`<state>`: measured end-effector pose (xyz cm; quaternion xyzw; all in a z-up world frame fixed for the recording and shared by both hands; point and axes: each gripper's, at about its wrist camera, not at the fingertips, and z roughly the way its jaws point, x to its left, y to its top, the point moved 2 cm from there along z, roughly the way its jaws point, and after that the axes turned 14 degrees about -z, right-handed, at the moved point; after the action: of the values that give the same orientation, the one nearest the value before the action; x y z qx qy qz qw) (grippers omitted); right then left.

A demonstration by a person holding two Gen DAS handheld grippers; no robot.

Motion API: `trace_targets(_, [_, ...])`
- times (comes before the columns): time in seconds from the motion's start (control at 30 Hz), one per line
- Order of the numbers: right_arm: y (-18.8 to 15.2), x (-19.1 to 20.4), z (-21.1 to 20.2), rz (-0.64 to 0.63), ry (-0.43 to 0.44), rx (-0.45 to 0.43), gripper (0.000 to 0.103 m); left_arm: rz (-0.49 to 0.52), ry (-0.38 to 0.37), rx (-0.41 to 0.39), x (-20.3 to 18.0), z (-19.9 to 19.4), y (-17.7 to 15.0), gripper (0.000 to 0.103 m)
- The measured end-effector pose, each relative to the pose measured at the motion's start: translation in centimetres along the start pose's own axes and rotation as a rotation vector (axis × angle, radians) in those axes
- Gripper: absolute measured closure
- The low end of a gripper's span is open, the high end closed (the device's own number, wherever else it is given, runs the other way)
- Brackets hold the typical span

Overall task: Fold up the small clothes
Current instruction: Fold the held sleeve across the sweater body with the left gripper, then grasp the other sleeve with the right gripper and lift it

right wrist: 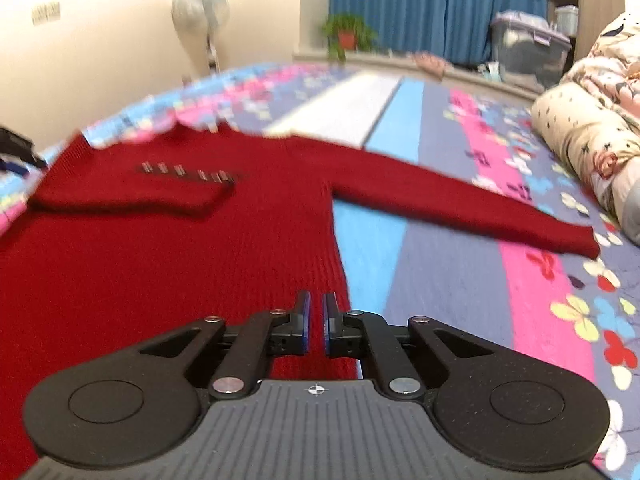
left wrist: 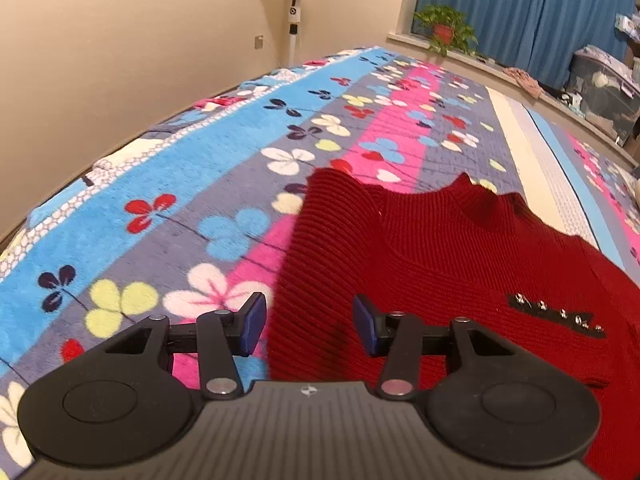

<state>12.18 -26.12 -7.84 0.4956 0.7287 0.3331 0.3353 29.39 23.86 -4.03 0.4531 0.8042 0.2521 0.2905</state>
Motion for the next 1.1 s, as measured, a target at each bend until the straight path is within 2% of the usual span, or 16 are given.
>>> trace_targets(0.13, [0.1,0.2,-0.5,0.02,0.006,-0.049,0.098,-0.029,-0.001,0.003,1.4,-0.2,0.6,0.05])
trace_targets(0.27, [-0.6,0.3,-0.2,0.075,0.007,-0.027,0.098,-0.05,0.002,0.013,2.6,-0.3,0.9,0.05])
trace_targets(0.5, [-1.2,2.9,-0.7,0.076,0.025,0.008,0.098,-0.078,-0.006,0.002,3.7,-1.3,1.5,0.05])
trace_targets(0.57, [-1.8,3.6,0.0,0.097,0.06,0.067,0.098,-0.09,-0.012,0.007,3.9,-1.4,1.6,0.05])
trace_targets(0.63, [-2.9,4.1,1.6,0.137,0.115,0.202,0.099,-0.097,-0.014,0.008,4.0,-1.7,1.6,0.05])
trace_targets(0.73, [-2.7,5.1,1.1,0.115,0.054,0.192,0.099,-0.096,-0.009,-0.005,4.1,-2.1,1.8,0.05])
trace_targets(0.8, [-2.3,5.2,0.8,0.152,0.04,0.188,0.098,-0.096,-0.004,-0.017,4.3,-2.3,1.8,0.05])
trace_targets(0.97, [0.8,5.8,0.7,0.245,0.082,0.103,0.098,-0.132,0.01,-0.013,5.0,-2.3,2.2,0.05])
trace_targets(1.1, [4.8,6.9,3.6,0.301,0.161,0.057,0.097,-0.168,0.004,-0.028,5.8,-2.8,3.0,0.05])
